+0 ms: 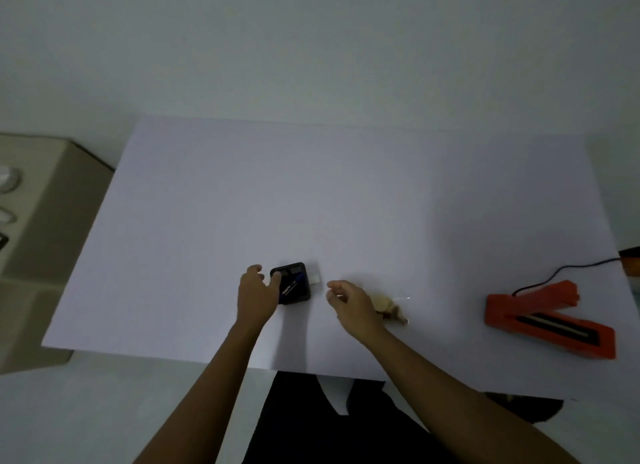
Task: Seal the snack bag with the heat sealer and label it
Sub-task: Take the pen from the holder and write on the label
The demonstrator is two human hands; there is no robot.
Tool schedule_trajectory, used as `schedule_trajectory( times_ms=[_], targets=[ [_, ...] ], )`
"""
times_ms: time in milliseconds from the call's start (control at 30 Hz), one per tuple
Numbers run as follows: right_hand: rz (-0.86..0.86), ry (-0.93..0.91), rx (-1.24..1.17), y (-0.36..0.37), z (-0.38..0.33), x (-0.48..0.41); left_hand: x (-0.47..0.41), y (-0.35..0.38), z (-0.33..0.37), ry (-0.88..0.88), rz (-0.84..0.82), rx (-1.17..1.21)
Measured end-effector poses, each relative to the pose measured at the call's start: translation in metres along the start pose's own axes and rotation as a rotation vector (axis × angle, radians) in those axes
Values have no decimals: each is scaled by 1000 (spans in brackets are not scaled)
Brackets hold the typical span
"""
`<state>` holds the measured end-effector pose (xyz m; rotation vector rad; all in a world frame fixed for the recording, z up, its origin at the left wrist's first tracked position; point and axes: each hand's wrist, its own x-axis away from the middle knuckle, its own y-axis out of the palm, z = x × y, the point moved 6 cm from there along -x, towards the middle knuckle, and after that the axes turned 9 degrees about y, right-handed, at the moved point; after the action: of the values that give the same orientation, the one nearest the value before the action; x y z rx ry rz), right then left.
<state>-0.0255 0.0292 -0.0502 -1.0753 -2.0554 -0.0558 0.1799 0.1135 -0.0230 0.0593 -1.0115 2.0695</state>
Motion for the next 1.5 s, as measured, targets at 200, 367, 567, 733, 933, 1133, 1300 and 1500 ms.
schedule_trajectory(
  times_ms=[200, 367, 567, 733, 933, 1133, 1300, 1500],
  targets=[
    [38, 38, 79, 53, -19, -16, -29, 16, -20, 126, -286, -216],
    [115, 43, 29, 69, -36, -23, -59, 1, -21, 204, -326, -258],
    [120, 30, 9, 84, -68, -35, -97, -18, -19, 221, -392, -270],
    [206, -76, 85, 100, -95, -36, -111, -28, -24, 221, -409, -251],
    [214, -279, 395, 130, -113, -40, -113, -32, -35, 217, -433, -218],
    [151, -311, 548, 153, -110, -44, -118, -39, -43, 196, -471, -121],
    [173, -363, 509, 153, -107, -46, -115, -45, -39, 225, -454, -15],
    [245, -362, 197, 134, -107, -25, -116, -49, -36, 250, -391, -29]
  ],
)
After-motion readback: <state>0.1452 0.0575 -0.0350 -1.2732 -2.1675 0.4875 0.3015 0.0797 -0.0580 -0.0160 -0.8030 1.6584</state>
